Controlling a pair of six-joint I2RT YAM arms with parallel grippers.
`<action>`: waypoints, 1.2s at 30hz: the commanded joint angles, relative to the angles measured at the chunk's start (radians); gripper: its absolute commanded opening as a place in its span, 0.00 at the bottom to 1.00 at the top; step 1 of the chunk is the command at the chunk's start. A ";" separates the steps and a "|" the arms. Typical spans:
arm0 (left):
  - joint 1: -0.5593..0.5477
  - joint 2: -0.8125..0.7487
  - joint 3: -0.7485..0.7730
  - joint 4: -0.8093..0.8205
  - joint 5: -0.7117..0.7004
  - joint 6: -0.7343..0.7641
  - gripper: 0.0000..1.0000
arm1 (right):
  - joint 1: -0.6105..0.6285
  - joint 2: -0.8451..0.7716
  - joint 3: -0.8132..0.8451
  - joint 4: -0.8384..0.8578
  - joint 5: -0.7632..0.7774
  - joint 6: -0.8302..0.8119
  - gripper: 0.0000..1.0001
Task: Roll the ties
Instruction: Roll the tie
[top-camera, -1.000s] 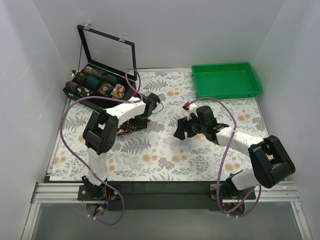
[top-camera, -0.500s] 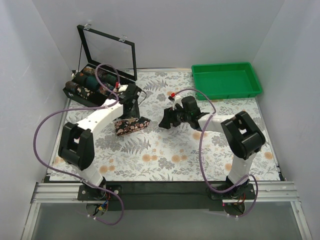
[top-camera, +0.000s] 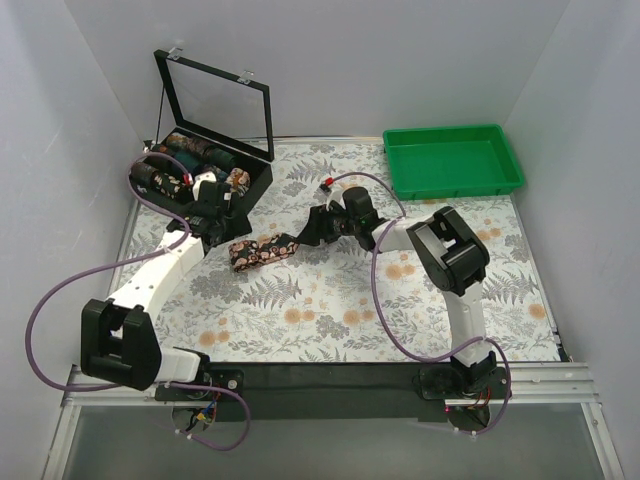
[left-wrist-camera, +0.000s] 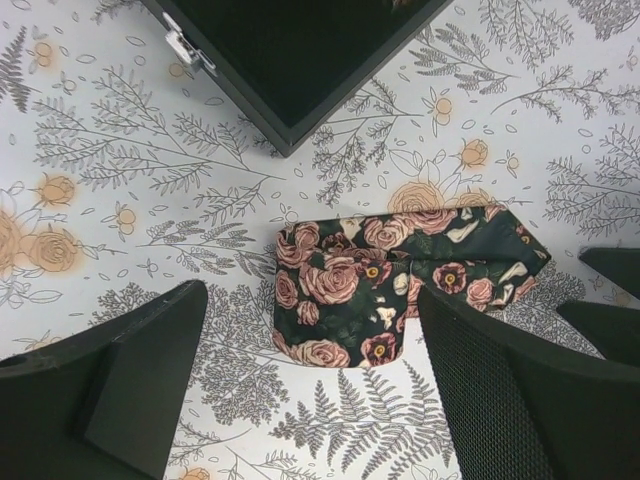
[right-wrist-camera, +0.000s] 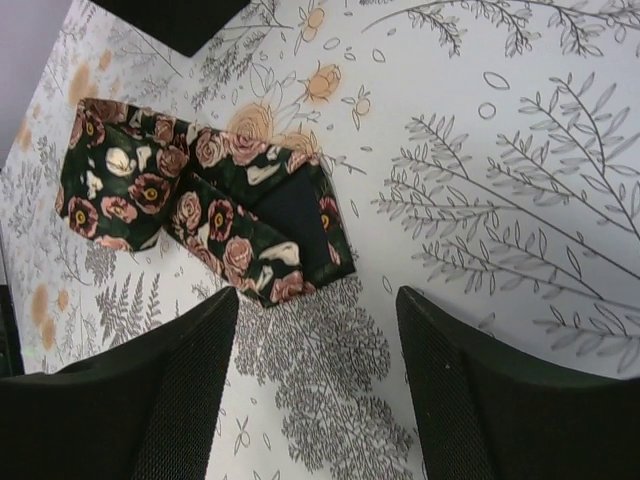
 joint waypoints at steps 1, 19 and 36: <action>0.014 0.008 -0.027 0.055 0.064 0.011 0.80 | 0.017 0.053 0.048 0.046 -0.004 0.064 0.60; 0.017 0.159 -0.073 0.043 0.216 -0.090 0.80 | 0.048 0.155 0.029 0.049 -0.008 0.172 0.39; 0.017 0.183 -0.077 0.053 0.287 -0.073 0.79 | 0.045 0.095 -0.059 0.051 0.004 0.170 0.01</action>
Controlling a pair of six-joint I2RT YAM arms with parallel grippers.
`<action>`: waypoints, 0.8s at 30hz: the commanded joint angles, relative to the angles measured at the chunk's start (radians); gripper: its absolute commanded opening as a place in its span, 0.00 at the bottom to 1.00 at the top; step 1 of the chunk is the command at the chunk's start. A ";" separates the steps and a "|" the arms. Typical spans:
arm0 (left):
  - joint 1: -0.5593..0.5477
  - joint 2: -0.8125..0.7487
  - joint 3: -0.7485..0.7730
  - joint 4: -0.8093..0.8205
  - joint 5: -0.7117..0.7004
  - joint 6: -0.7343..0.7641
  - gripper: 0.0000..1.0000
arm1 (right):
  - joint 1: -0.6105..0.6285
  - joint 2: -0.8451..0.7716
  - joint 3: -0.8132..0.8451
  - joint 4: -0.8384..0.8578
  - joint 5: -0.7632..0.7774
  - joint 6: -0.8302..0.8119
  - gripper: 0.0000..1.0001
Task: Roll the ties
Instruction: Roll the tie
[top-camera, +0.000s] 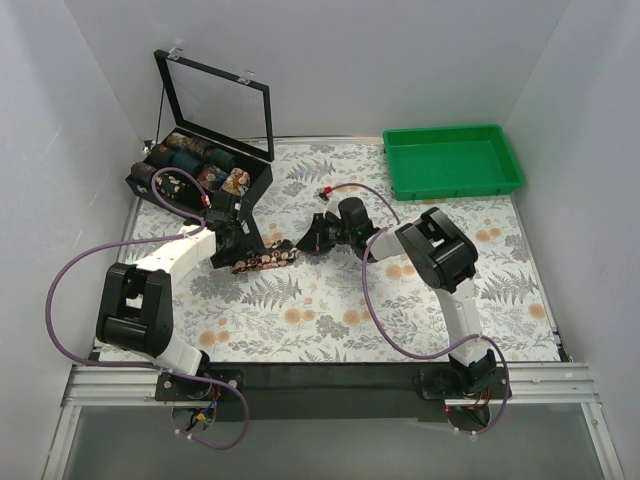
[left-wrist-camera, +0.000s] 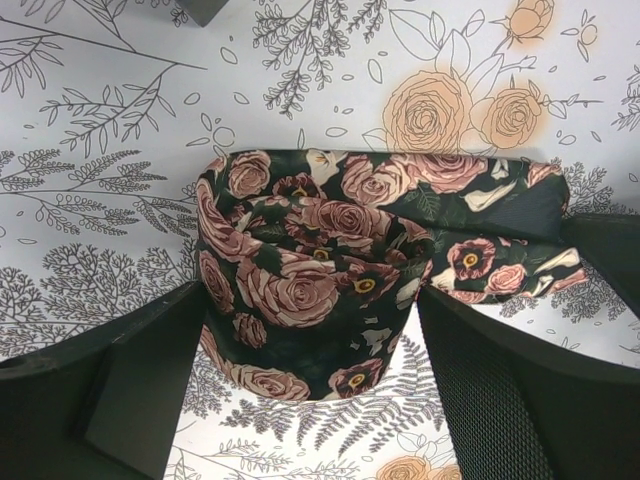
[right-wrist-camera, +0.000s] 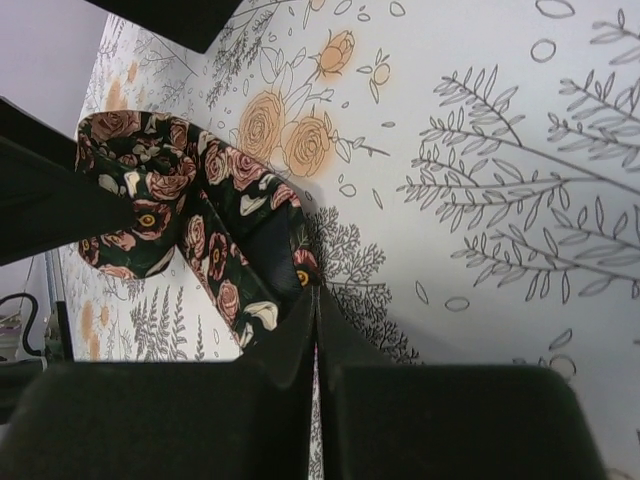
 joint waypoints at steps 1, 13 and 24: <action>0.003 -0.018 -0.001 0.011 0.041 0.005 0.79 | 0.001 -0.020 -0.083 -0.097 0.016 -0.013 0.01; -0.009 -0.009 0.033 -0.014 -0.016 0.035 0.79 | -0.054 -0.138 -0.216 -0.103 0.032 -0.038 0.01; -0.070 0.005 0.079 -0.060 -0.090 0.045 0.79 | -0.078 -0.201 -0.282 -0.120 0.053 -0.075 0.01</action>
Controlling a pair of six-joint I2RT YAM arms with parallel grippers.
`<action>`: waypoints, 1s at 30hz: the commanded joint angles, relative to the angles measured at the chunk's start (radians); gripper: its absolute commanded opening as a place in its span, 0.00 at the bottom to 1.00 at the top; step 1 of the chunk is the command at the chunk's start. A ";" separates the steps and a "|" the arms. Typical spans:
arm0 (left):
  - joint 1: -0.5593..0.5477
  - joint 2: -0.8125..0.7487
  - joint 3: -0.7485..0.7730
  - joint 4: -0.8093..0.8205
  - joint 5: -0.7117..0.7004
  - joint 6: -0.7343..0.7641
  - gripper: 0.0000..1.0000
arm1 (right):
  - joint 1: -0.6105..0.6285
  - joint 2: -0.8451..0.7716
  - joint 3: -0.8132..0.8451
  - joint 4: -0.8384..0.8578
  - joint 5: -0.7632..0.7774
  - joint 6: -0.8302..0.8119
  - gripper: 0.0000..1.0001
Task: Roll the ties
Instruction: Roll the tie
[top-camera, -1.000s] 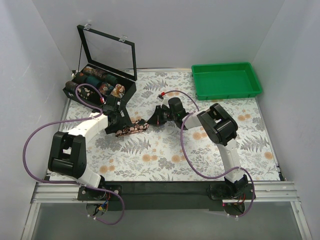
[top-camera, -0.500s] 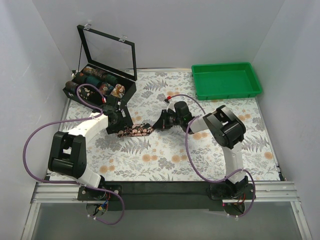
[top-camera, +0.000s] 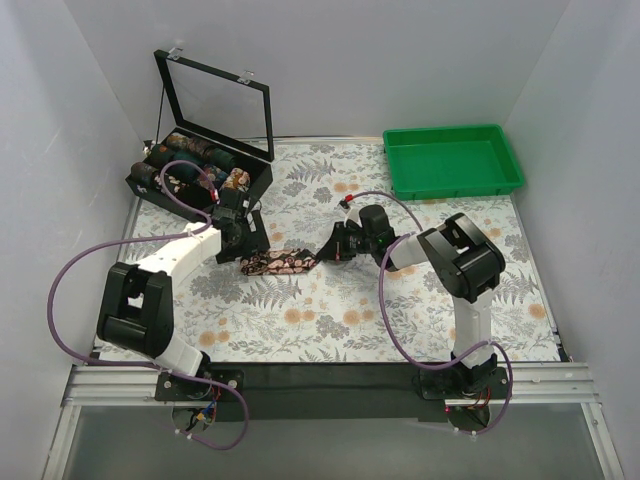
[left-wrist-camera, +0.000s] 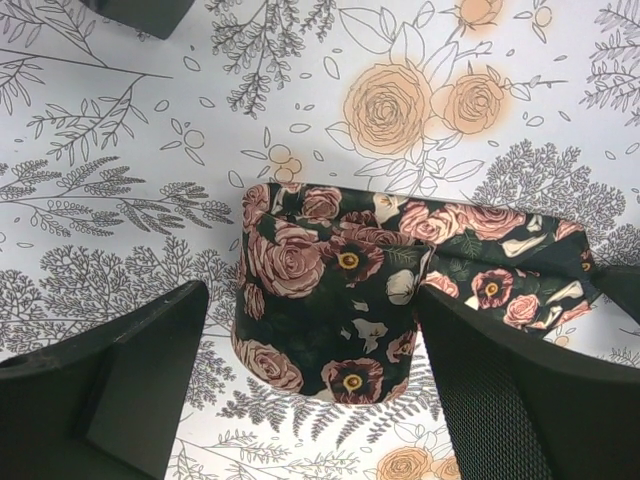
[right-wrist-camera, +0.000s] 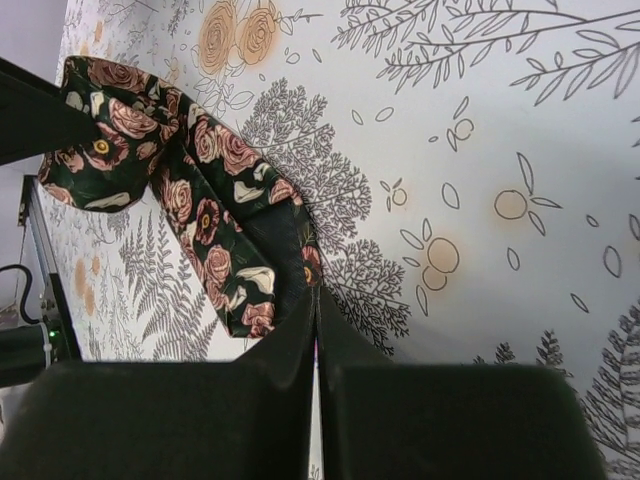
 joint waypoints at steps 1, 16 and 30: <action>-0.038 0.002 0.038 -0.022 -0.042 0.008 0.79 | -0.014 -0.017 -0.035 -0.092 0.041 -0.061 0.01; -0.092 0.000 0.054 -0.030 -0.043 -0.044 0.79 | -0.014 -0.141 -0.039 -0.118 0.044 -0.107 0.14; -0.014 -0.145 0.067 -0.027 0.045 -0.017 0.82 | 0.070 -0.258 0.085 -0.256 0.077 -0.111 0.52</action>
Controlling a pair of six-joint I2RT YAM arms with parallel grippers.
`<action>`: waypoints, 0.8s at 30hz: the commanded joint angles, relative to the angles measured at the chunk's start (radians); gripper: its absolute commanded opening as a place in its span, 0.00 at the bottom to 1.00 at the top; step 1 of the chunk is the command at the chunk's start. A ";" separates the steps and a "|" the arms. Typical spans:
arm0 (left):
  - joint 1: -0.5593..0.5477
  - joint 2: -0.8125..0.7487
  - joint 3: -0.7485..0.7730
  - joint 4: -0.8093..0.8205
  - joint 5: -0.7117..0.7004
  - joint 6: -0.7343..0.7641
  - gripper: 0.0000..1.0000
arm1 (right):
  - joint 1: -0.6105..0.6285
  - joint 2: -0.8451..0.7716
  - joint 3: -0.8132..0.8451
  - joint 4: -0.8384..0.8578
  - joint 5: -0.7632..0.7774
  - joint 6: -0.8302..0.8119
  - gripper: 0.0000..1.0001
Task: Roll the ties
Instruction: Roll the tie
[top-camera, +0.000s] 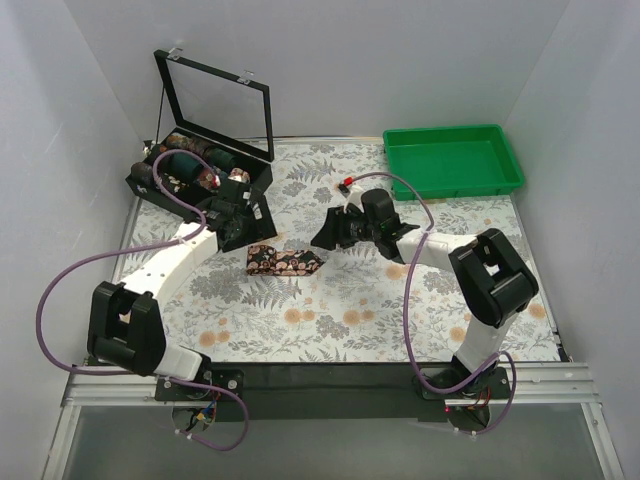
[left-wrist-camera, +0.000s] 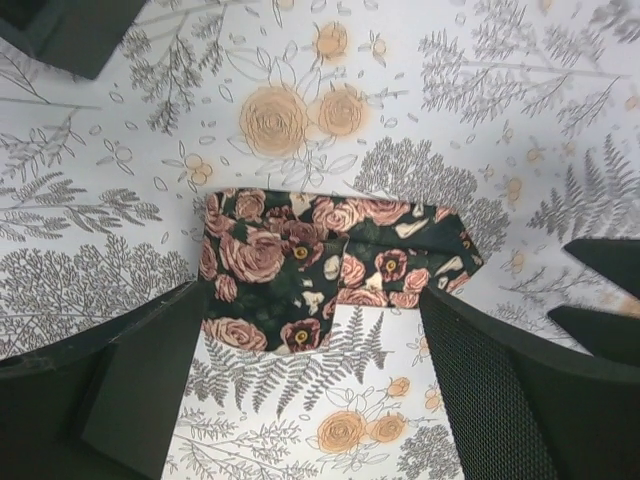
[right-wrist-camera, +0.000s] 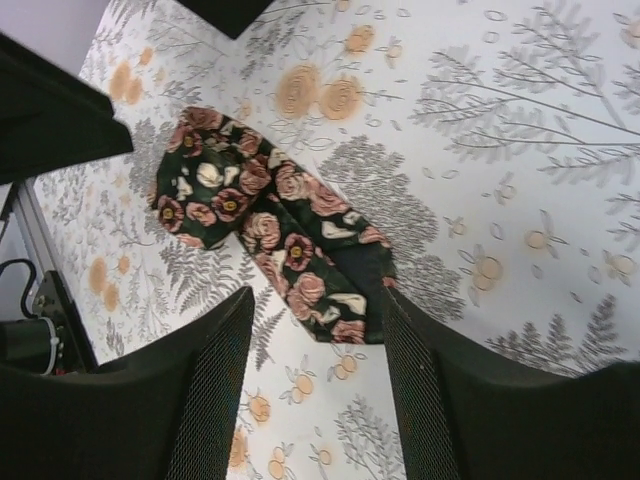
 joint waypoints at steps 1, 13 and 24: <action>0.072 -0.063 -0.037 0.032 0.051 0.021 0.82 | 0.062 0.006 0.065 -0.017 0.015 0.026 0.53; 0.238 -0.153 -0.283 0.221 0.273 0.018 0.82 | 0.194 0.221 0.282 -0.014 0.073 0.135 0.57; 0.238 -0.109 -0.291 0.235 0.356 0.052 0.80 | 0.218 0.316 0.332 -0.011 0.063 0.153 0.56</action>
